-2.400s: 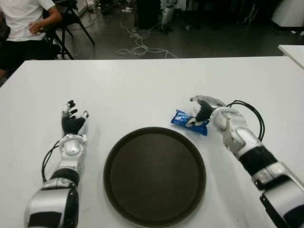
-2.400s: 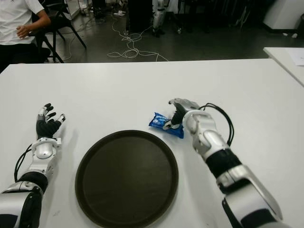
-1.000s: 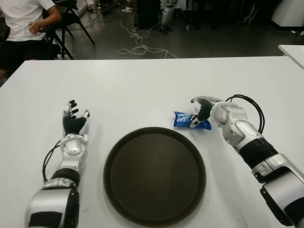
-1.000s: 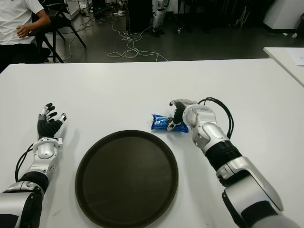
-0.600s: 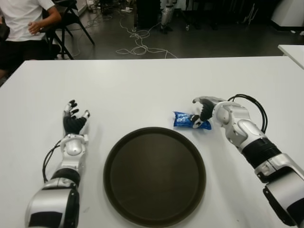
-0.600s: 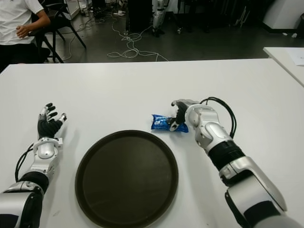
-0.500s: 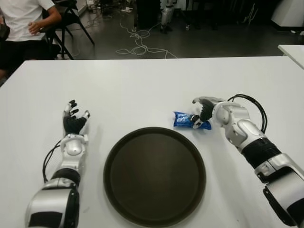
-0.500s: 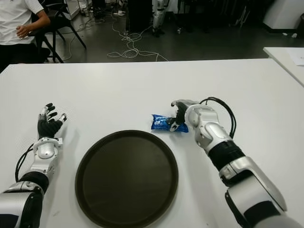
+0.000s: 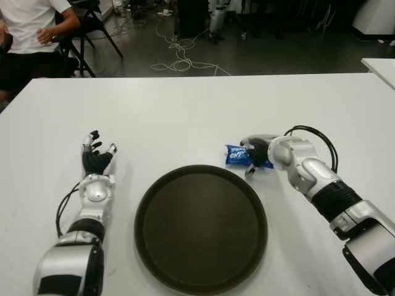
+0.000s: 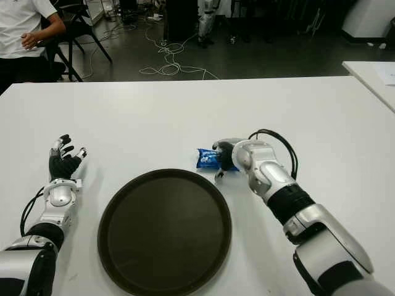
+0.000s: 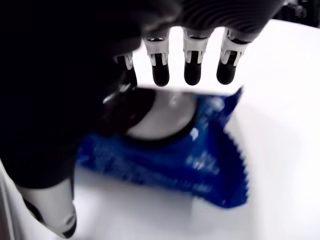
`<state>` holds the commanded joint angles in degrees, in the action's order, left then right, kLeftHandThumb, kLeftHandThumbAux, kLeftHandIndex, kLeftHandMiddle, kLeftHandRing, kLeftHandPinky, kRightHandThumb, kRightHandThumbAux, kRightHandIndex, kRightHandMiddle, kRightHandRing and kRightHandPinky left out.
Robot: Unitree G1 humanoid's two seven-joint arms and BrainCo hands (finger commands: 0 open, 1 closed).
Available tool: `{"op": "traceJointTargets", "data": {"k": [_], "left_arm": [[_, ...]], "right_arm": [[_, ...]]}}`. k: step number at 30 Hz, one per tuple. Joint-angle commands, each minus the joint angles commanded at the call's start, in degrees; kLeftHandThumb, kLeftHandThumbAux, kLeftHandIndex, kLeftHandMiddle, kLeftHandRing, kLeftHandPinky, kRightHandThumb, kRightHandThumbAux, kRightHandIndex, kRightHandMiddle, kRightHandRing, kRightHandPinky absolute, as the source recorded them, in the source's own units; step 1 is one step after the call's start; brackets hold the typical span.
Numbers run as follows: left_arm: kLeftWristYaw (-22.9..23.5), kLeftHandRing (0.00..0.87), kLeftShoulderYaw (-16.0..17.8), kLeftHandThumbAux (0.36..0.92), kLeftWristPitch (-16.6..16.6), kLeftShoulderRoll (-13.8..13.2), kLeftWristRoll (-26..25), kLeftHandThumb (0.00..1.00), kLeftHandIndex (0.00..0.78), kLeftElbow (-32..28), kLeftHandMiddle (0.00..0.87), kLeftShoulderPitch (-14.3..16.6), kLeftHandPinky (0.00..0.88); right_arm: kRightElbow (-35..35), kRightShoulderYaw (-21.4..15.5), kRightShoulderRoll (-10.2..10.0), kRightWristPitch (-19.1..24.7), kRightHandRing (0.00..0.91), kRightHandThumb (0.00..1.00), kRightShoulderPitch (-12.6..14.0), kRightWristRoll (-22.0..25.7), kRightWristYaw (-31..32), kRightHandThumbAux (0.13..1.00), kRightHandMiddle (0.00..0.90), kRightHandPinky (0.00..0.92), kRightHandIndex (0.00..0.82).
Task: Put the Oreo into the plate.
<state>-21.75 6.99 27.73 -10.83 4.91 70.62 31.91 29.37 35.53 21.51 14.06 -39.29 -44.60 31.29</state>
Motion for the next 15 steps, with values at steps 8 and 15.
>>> {"op": "traceJointTargets", "data": {"k": [8, 15], "left_arm": [[0.51, 0.146, 0.34, 0.799, 1.23, 0.35, -0.43, 0.096, 0.14, -0.17, 0.159, -0.08, 0.126], [0.59, 0.166, 0.67, 0.774, 1.43, 0.69, -0.59, 0.099, 0.165, -0.31, 0.173, -0.14, 0.148]], "right_arm": [[1.55, 0.6, -1.05, -0.09, 0.023, 0.0, -0.56, -0.6, 0.28, 0.748, 0.015, 0.007, 0.021], [4.13, 0.87, -2.09, -0.56, 0.031, 0.0, -1.33, -0.43, -0.3, 0.757, 0.021, 0.008, 0.027]]}}
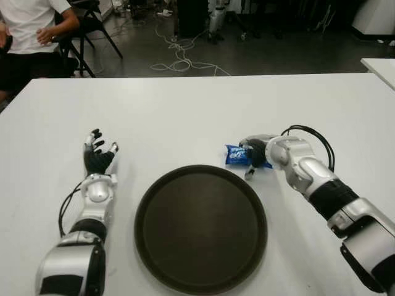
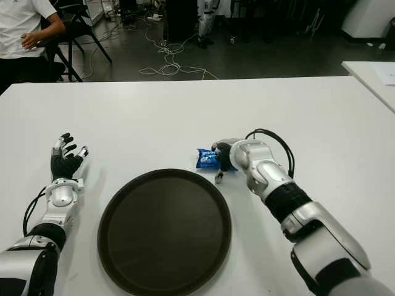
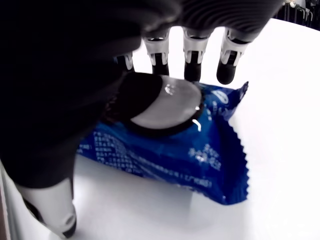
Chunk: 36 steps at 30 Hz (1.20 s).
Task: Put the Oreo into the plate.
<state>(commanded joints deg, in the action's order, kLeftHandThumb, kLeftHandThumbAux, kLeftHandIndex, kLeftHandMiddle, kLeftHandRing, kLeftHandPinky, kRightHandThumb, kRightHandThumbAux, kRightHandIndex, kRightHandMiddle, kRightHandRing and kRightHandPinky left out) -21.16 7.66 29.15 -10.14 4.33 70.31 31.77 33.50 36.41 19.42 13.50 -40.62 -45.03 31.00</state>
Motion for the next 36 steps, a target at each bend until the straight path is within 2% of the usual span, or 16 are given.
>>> {"op": "traceJointTargets", "data": {"k": [13, 17, 24, 33, 36], "left_arm": [[-1.17, 0.161, -0.03, 0.779, -0.26, 0.33, 0.6, 0.081, 0.178, -0.11, 0.17, -0.1, 0.146], [-1.45, 0.167, -0.03, 0.787, -0.42, 0.2, 0.69, 0.111, 0.193, 0.18, 0.173, -0.01, 0.157], [-1.49, 0.169, 0.12, 0.776, -0.49, 0.23, 0.53, 0.123, 0.17, 0.34, 0.171, 0.04, 0.162], [-1.32, 0.166, 0.14, 0.777, -0.59, 0.34, 0.43, 0.069, 0.152, -0.03, 0.164, -0.11, 0.168], [-1.28, 0.152, 0.08, 0.789, -0.6, 0.33, 0.46, 0.077, 0.143, -0.18, 0.155, -0.13, 0.136]], "right_arm": [[5.4, 0.47, -1.73, -3.13, 0.035, 0.0, -2.0, 0.8, 0.12, 0.78, 0.023, 0.016, 0.027], [8.21, 0.97, -2.58, -4.78, 0.044, 0.0, -3.24, 0.8, 0.24, 0.789, 0.03, 0.02, 0.032], [11.02, 1.49, -3.1, -6.5, 0.041, 0.0, -4.6, 0.59, 0.47, 0.775, 0.025, 0.021, 0.024], [16.21, 1.03, -4.46, -8.39, 0.046, 0.0, -5.75, 0.98, -3.87, 0.747, 0.046, 0.009, 0.028], [17.63, 0.81, -4.72, -8.71, 0.047, 0.0, -5.99, 0.87, -6.03, 0.764, 0.057, 0.008, 0.033]]}}
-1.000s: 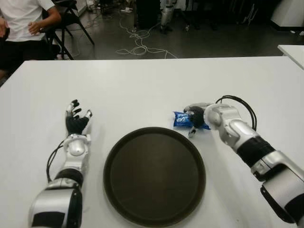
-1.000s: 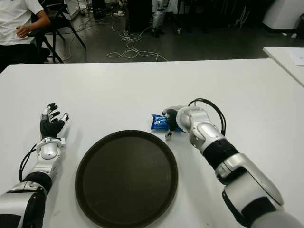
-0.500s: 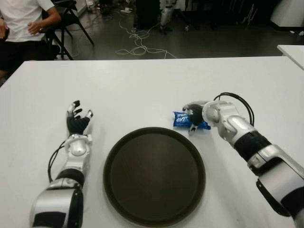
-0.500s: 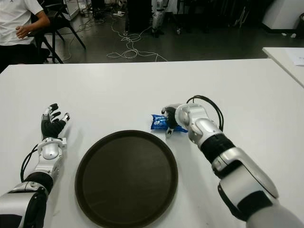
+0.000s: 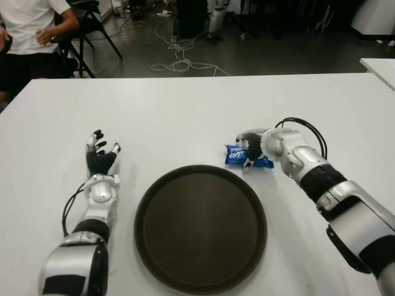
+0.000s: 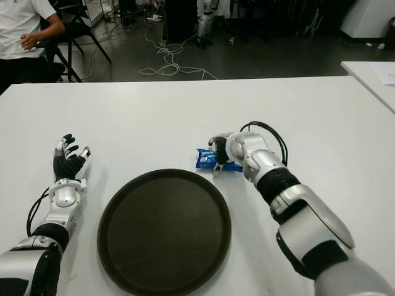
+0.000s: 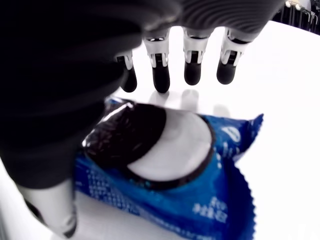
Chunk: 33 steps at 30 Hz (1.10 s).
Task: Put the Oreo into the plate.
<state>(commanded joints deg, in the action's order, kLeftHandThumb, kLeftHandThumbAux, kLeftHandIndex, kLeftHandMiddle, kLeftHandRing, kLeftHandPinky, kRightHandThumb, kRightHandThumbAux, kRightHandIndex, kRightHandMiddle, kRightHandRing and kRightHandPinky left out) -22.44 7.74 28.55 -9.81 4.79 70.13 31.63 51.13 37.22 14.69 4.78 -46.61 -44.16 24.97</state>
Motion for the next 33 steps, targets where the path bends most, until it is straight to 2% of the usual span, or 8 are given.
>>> {"op": "traceJointTargets", "data": {"k": [11, 13, 16, 17, 18, 21, 28, 33], "left_arm": [[-0.03, 0.145, -0.29, 0.767, -0.05, -0.03, 0.28, 0.105, 0.159, -0.25, 0.159, -0.13, 0.12], [-0.23, 0.144, -0.42, 0.76, 0.03, -0.12, 0.48, 0.095, 0.159, -0.22, 0.158, -0.14, 0.119], [-0.55, 0.145, -0.61, 0.759, 0.07, -0.26, 0.76, 0.089, 0.158, -0.18, 0.159, -0.15, 0.119], [-0.67, 0.145, -0.69, 0.758, 0.06, -0.31, 0.86, 0.085, 0.155, -0.16, 0.159, -0.15, 0.119], [-0.78, 0.145, -0.8, 0.758, 0.1, -0.37, 1.0, 0.082, 0.153, -0.14, 0.159, -0.15, 0.118], [-0.93, 0.151, -1.03, 0.76, 0.29, -0.46, 1.26, 0.077, 0.153, -0.09, 0.164, -0.17, 0.126], [-0.87, 0.155, -1.26, 0.758, 0.57, -0.71, 1.74, 0.076, 0.149, -0.01, 0.163, -0.22, 0.129], [-0.6, 0.147, -1.24, 0.763, 0.86, -0.91, 1.65, 0.078, 0.139, 0.07, 0.162, -0.36, 0.115]], "right_arm": [[4.04, 0.65, -0.31, -2.33, 0.094, 0.0, -0.55, -1.05, -7.01, 0.791, 0.11, 0.045, 0.067], [4.44, 0.66, -0.08, -3.69, 0.167, 0.0, 0.05, -1.48, -11.67, 0.835, 0.167, 0.157, 0.139], [5.25, 0.77, -0.02, -4.92, 0.223, 0.01, 0.33, -1.78, -15.95, 0.874, 0.215, 0.246, 0.215], [5.54, 0.84, -0.02, -5.25, 0.256, 0.251, 0.35, -1.85, -17.07, 0.826, 0.25, 0.286, 0.287], [5.89, 0.98, 0.08, -5.75, 0.278, 0.406, 0.45, -2.01, -18.55, 0.795, 0.272, 0.311, 0.333], [6.84, 1.77, 0.27, -6.82, 0.308, 0.595, 0.44, -2.75, -21.86, 0.755, 0.311, 0.333, 0.391], [9.41, 2.64, -0.27, -7.64, 0.344, 0.68, 0.03, -3.08, -26.16, 0.735, 0.351, 0.371, 0.418], [10.84, 2.11, -0.78, -8.24, 0.441, 0.692, 0.1, -2.46, -28.57, 0.735, 0.434, 0.48, 0.418]]}}
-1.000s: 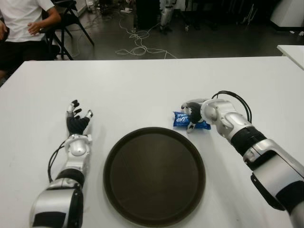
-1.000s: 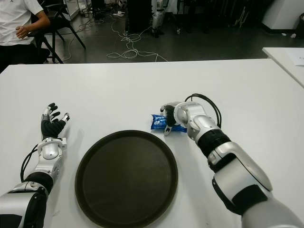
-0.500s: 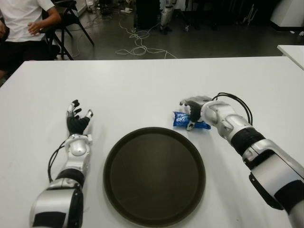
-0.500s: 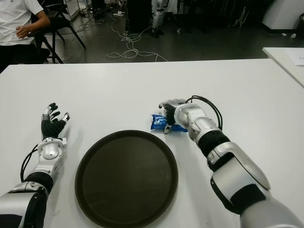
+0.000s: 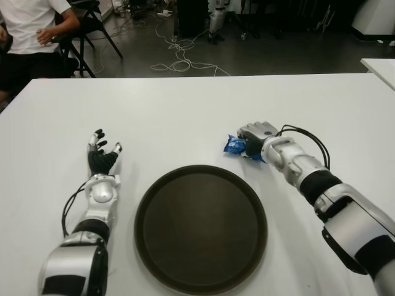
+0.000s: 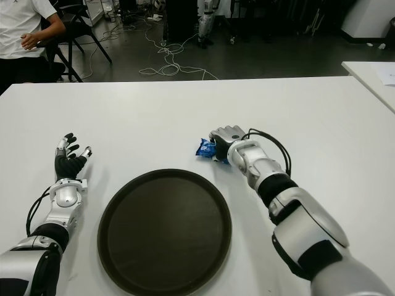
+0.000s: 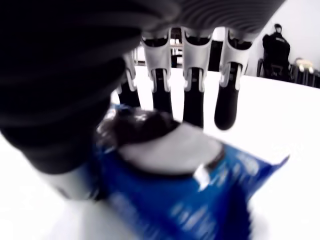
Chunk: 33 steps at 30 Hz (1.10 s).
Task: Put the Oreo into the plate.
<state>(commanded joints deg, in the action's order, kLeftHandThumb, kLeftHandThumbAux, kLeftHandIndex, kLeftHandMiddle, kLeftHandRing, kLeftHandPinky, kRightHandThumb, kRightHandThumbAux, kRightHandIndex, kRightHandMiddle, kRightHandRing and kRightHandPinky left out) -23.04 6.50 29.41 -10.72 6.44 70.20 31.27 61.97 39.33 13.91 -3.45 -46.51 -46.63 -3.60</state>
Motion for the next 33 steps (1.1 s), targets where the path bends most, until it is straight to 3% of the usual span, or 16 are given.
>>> {"op": "traceJointTargets", "data": {"k": [7, 15, 33], "left_arm": [[0.5, 0.145, 0.38, 0.77, -0.27, -0.04, -0.52, 0.084, 0.152, 0.2, 0.16, 0.09, 0.115], [1.27, 0.155, 1.1, 0.777, -0.62, 0.02, -1.13, 0.105, 0.155, 0.37, 0.162, 0.24, 0.14], [1.67, 0.158, 1.71, 0.789, -0.69, 0.18, -1.28, 0.113, 0.154, 0.45, 0.166, 0.36, 0.135]], "right_arm": [[0.84, -1.92, -0.59, -0.84, 0.542, 0.693, 0.55, 1.76, -2.35, 0.736, 0.519, 0.577, 0.418], [0.9, -3.17, -1.08, 0.19, 0.696, 0.693, 0.51, 2.79, -1.89, 0.732, 0.678, 0.715, 0.427], [-2.21, -6.3, -2.02, 4.13, 0.775, 0.704, 1.45, 4.85, -2.13, 0.722, 0.757, 0.777, 0.438]]}}
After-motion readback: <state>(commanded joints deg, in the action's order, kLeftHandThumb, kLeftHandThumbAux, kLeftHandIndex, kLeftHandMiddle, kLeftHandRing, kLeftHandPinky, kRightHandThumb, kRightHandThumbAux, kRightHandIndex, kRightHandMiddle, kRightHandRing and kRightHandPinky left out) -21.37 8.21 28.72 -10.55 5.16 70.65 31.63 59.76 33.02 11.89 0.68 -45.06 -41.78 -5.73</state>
